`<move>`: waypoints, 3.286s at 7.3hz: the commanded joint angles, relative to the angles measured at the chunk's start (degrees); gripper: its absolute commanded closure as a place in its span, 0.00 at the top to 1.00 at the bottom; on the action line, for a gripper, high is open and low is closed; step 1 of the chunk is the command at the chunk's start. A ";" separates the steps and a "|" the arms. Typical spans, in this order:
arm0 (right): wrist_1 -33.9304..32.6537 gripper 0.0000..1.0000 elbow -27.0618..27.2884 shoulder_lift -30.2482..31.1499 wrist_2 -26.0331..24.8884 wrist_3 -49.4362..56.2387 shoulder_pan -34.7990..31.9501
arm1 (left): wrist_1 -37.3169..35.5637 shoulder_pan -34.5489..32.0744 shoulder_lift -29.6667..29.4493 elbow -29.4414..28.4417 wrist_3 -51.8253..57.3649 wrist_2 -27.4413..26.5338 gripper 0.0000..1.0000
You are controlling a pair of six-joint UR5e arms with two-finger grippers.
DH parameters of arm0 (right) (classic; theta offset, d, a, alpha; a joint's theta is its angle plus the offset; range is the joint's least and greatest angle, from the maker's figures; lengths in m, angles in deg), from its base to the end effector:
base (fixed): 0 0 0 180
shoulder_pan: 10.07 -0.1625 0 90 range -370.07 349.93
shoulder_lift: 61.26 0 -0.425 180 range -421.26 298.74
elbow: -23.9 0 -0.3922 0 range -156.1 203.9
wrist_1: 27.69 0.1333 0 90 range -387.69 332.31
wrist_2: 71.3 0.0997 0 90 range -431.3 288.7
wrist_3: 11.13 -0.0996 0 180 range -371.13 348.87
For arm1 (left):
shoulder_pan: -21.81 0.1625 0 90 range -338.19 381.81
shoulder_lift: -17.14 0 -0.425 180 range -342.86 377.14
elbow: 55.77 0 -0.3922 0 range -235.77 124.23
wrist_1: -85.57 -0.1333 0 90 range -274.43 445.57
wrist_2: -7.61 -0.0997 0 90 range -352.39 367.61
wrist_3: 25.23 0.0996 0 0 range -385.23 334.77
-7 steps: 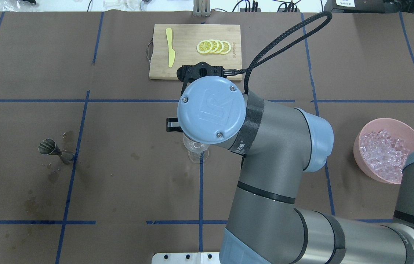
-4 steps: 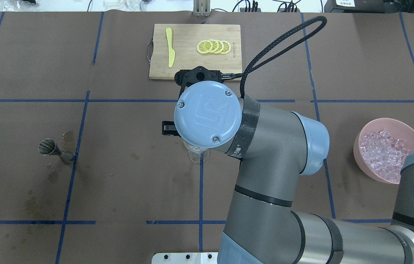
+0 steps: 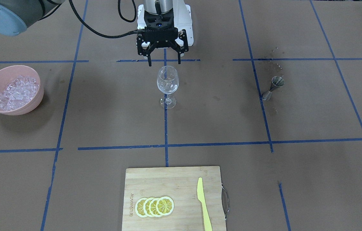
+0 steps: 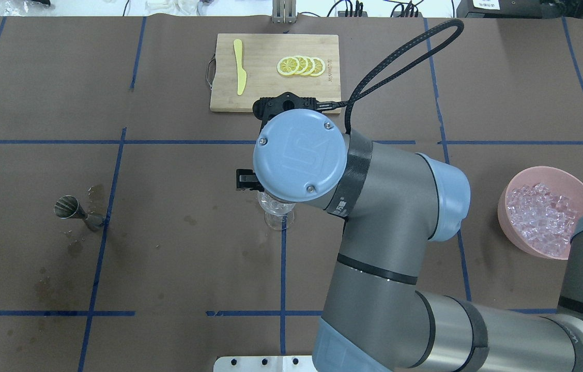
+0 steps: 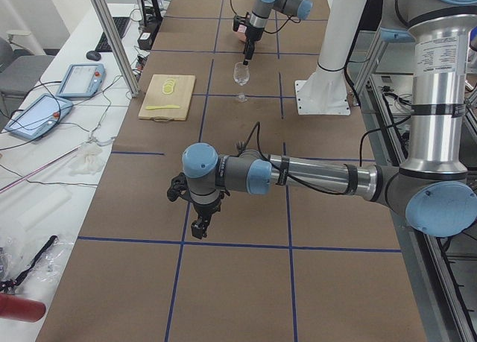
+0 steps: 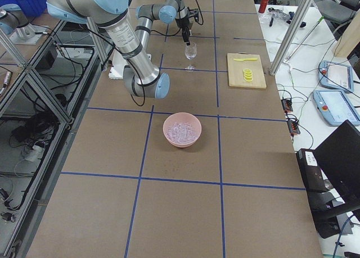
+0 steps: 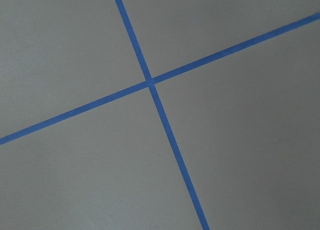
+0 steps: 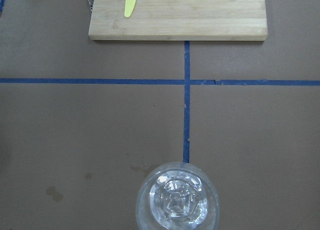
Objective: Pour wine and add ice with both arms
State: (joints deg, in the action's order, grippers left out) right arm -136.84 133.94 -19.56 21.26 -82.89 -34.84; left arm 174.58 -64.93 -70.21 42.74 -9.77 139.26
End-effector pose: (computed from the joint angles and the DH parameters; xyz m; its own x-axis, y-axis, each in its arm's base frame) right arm -0.4931 -0.3695 0.0703 0.6850 -0.0283 0.7280 -0.1826 0.9607 0.2092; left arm -0.0399 -0.4792 0.6127 0.7008 0.3604 -0.6156 -0.2526 0.9324 0.2583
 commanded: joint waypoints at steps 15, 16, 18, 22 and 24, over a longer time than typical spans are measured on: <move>12.03 1.00 -5.89 59.19 35.06 78.84 -62.33 | 0.55 -8.44 7.45 4.32 0.45 2.91 1.00; 12.03 1.00 -5.63 59.64 35.15 79.75 -62.60 | 0.55 -8.35 7.37 4.40 0.45 2.91 1.00; 12.03 1.00 -5.54 59.82 35.41 80.11 -62.69 | 0.55 -8.18 7.28 4.84 0.53 2.91 1.00; 12.11 1.00 -5.54 60.61 37.70 80.46 -63.57 | 0.55 -8.26 7.02 5.37 0.45 2.91 1.00; 12.03 1.00 -5.63 60.61 37.61 80.20 -63.65 | 0.55 -8.18 7.02 5.81 0.45 2.91 1.00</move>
State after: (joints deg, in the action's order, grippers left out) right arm -124.78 128.40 41.02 58.91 -2.56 -98.44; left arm 175.13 -73.17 -63.18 48.28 -9.31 142.17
